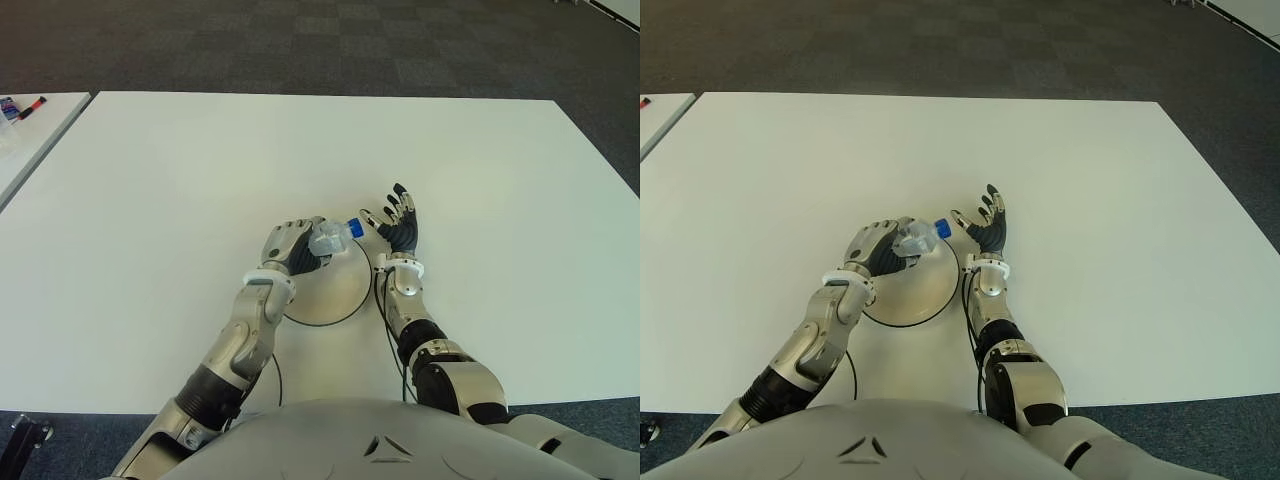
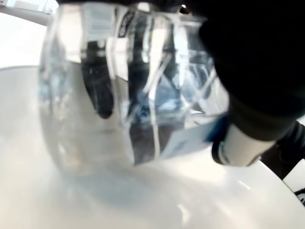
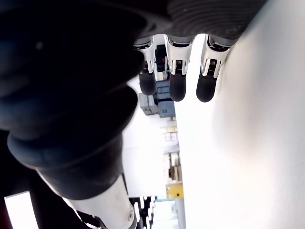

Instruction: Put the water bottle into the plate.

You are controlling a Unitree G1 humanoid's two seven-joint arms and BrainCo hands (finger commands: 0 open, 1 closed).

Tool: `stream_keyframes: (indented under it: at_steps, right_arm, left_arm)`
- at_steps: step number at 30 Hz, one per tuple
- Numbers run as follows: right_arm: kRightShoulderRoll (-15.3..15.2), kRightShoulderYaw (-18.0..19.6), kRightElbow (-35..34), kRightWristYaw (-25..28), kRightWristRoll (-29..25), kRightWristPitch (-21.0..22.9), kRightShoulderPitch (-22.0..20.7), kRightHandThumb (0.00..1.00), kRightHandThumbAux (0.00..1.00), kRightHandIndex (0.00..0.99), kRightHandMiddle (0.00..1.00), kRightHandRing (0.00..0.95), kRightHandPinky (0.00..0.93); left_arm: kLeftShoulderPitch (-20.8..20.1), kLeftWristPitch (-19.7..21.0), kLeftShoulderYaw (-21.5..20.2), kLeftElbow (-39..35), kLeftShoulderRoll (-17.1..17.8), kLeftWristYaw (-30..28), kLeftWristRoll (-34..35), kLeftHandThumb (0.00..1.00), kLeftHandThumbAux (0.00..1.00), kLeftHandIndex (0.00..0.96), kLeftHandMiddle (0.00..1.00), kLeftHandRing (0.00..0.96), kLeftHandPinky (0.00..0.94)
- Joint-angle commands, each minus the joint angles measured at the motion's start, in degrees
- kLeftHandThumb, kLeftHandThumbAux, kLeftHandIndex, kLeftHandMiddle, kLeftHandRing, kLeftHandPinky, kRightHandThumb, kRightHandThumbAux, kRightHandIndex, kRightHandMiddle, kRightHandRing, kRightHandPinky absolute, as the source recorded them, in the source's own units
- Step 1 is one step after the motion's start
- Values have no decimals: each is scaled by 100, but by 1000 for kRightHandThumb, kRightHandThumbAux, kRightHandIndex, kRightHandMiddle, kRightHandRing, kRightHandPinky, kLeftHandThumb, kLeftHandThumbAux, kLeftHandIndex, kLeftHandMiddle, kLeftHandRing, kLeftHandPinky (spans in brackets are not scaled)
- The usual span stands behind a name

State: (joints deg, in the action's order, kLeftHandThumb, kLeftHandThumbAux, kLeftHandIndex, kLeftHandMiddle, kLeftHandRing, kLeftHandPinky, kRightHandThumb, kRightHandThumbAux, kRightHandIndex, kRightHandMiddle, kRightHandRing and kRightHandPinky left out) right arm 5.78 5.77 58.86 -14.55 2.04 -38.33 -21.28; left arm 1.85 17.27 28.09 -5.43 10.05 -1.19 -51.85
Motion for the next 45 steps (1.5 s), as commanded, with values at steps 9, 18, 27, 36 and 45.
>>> stream_keyframes:
  at_steps: [9, 18, 27, 36, 45]
  right_arm:
    - [60, 47, 155, -48, -55, 218, 101, 0, 961, 121, 109, 113, 177]
    - [60, 53, 177, -79, -45, 192, 89, 0, 938, 100, 95, 107, 177]
    - [55, 33, 200, -112, -24, 178, 86, 0, 931, 89, 88, 103, 170]
    - [58, 32, 212, -102, -29, 116, 105, 0, 950, 95, 91, 103, 178]
    - [46, 27, 236, -107, -18, 139, 91, 0, 956, 97, 92, 105, 176]
  left_arm:
    - [2, -68, 61, -184, 388, -192, -175, 251, 847, 142, 216, 206, 207]
    - [-35, 6, 169, -427, 730, -611, -613, 195, 882, 4, 7, 7, 7]
    - [-28, -74, 158, -522, 785, -627, -721, 575, 819, 0, 0, 0, 0]
    - [38, -190, 102, -611, 807, -555, -651, 630, 792, 0, 0, 0, 0]
    - [105, -353, -5, -691, 797, -484, -530, 604, 789, 0, 0, 0, 0]
